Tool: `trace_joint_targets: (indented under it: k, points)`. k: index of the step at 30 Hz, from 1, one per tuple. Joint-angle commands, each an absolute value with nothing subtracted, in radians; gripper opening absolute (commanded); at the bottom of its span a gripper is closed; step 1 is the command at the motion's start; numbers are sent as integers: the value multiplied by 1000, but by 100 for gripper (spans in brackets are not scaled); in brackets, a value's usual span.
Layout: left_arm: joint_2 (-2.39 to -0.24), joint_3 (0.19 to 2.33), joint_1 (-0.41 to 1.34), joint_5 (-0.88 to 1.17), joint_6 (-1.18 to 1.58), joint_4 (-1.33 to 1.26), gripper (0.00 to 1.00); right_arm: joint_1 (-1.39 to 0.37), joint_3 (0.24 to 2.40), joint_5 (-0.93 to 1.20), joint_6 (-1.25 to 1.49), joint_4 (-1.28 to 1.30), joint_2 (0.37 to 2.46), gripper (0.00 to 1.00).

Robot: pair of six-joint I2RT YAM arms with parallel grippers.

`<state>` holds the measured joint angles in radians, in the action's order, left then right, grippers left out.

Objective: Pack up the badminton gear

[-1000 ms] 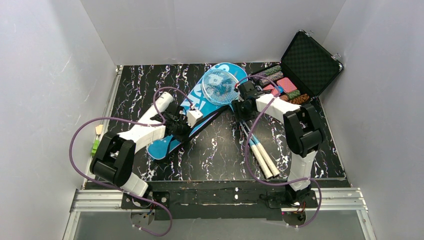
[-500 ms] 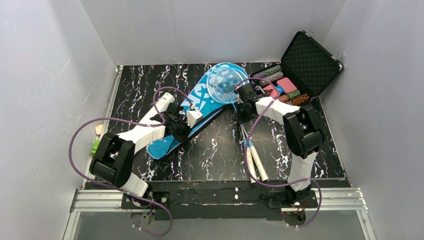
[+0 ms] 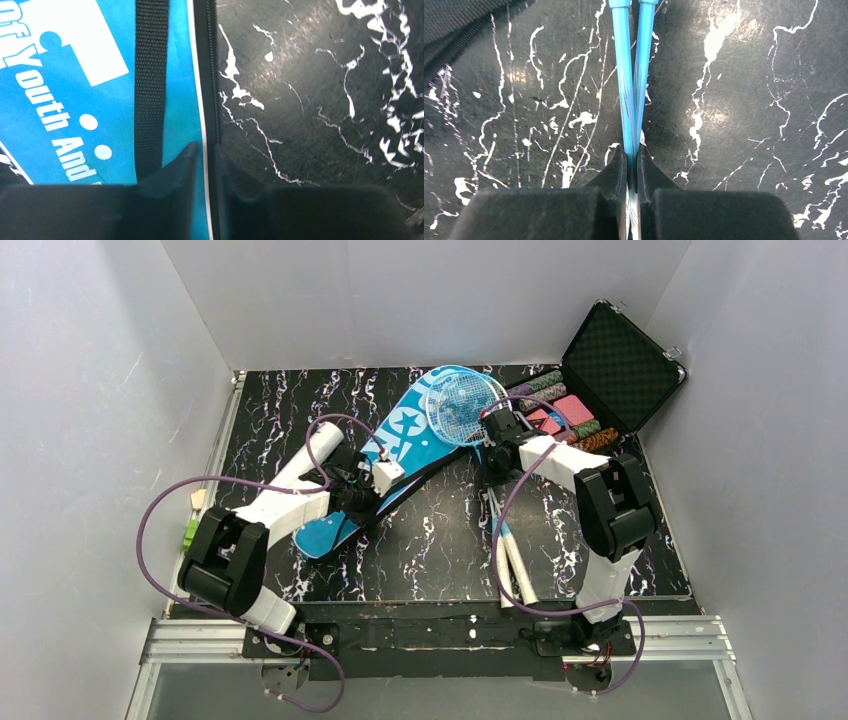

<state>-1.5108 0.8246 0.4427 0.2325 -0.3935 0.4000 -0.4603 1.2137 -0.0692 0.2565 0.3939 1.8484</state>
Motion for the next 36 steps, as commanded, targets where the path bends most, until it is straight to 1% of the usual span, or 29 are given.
trace_joint_targets:
  k: [1, 2, 4, 6, 7, 8, 12, 14, 18, 19, 21, 23, 28, 29, 36]
  points:
    - [-1438, 873, 446, 270, -391, 461, 31, -420, 1259, -144, 387, 431, 1847, 9]
    - [-1432, 887, 446, 276, -389, 468, 40, -420, 1263, -127, 397, 431, 1841, 13]
    - [-1431, 910, 446, 289, -392, 468, 51, -420, 1270, -97, 417, 431, 1832, 20]
    - [-1457, 938, 446, 291, -407, 470, 57, -420, 1286, -75, 441, 445, 1826, 36]
    - [-1486, 950, 446, 291, -415, 474, 58, -421, 1290, -68, 458, 451, 1822, 43]
    - [-1508, 960, 446, 291, -423, 475, 58, -423, 1290, -62, 471, 452, 1812, 47]
    - [-1570, 971, 447, 291, -434, 472, 60, -431, 1269, -39, 530, 445, 1747, 60]
    - [-1588, 961, 446, 286, -442, 461, 60, -438, 1250, -11, 563, 432, 1714, 61]
    - [-1613, 942, 448, 274, -461, 448, 57, -466, 1217, 60, 624, 391, 1668, 62]
    - [-1620, 937, 447, 264, -465, 445, 56, -478, 1217, 75, 641, 383, 1665, 62]
    - [-1627, 933, 447, 244, -474, 438, 50, -503, 1221, 115, 671, 362, 1670, 62]
    - [-1630, 928, 446, 231, -481, 429, 39, -531, 1223, 159, 712, 326, 1686, 62]
    - [-1630, 941, 446, 218, -485, 432, 6, -571, 1217, 244, 839, 211, 1755, 62]
    - [-1629, 943, 446, 218, -485, 436, 1, -576, 1211, 264, 865, 175, 1768, 62]
    - [-1615, 948, 447, 217, -463, 436, 0, -601, 1191, 357, 1066, -49, 1867, 64]
